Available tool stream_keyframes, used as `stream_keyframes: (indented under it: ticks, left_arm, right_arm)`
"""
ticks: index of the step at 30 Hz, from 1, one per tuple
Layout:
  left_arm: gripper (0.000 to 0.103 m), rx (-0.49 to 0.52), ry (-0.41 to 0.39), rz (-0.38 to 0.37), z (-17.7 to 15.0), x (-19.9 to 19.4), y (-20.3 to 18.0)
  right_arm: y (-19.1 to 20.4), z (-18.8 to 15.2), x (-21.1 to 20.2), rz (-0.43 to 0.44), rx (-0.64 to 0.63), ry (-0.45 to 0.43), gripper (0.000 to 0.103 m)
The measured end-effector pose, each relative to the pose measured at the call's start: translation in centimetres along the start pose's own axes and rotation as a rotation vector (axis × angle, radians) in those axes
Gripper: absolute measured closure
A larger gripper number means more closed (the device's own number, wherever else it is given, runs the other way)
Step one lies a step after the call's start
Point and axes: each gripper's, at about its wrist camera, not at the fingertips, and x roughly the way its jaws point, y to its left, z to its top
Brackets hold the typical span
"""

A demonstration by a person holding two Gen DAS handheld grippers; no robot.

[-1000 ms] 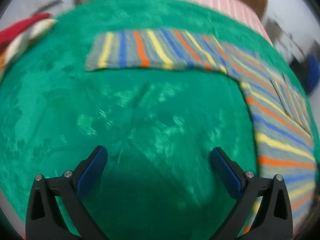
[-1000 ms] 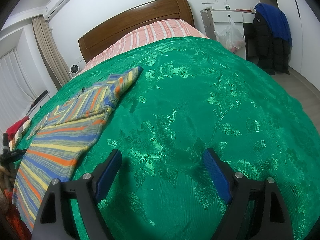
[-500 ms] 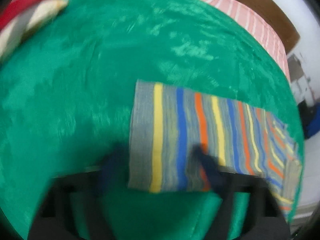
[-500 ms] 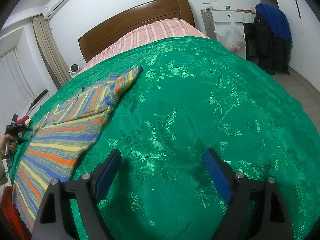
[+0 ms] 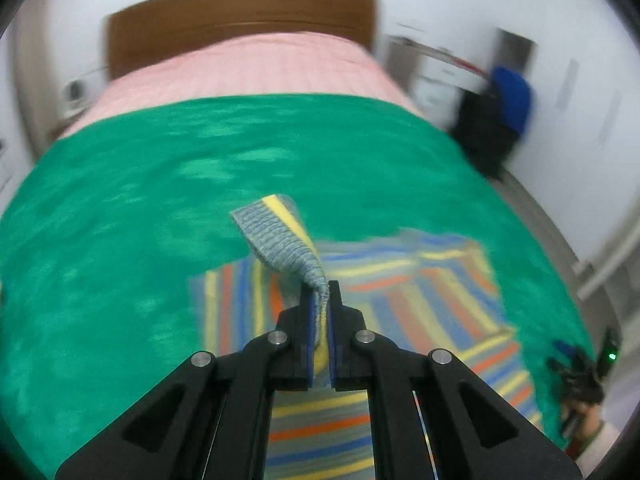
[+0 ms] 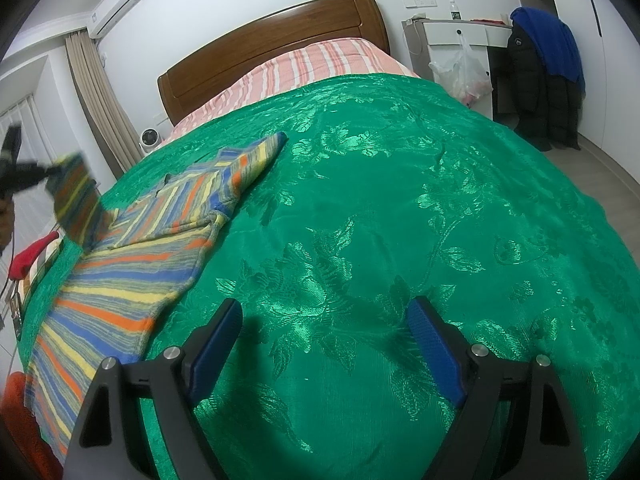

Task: Fold small clothes
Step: 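Grasp the grey sleeve cuff with the left gripper and lift it, then lay the sleeve across the sweater body and open the left gripper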

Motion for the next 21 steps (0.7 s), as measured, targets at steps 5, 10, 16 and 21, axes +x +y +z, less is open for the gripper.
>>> stream_keyframes:
  ticks: [5,10,16,21]
  left_arm:
    - [0.021,0.093,0.175,-0.022,-2.5,8.1,-7.1]
    - [0.02,0.025,0.143,-0.037,-3.6,7.7,-3.6]
    - [0.012,-0.187,0.166,0.112,-4.2,7.0,7.2]
    - [0.091,-0.281,0.319,-0.014,-7.8,10.9,9.3]
  right_arm:
    - [0.0,0.0,0.0,0.001,0.0,0.0,0.019]
    - [0.0,0.0,0.0,0.003,0.001,-0.002,0.019]
    - [-0.1,-0.2,-0.2,0.006,0.001,-0.01,0.019]
    - [0.0,-0.1,-0.2,0.002,-0.001,-0.006,0.019]
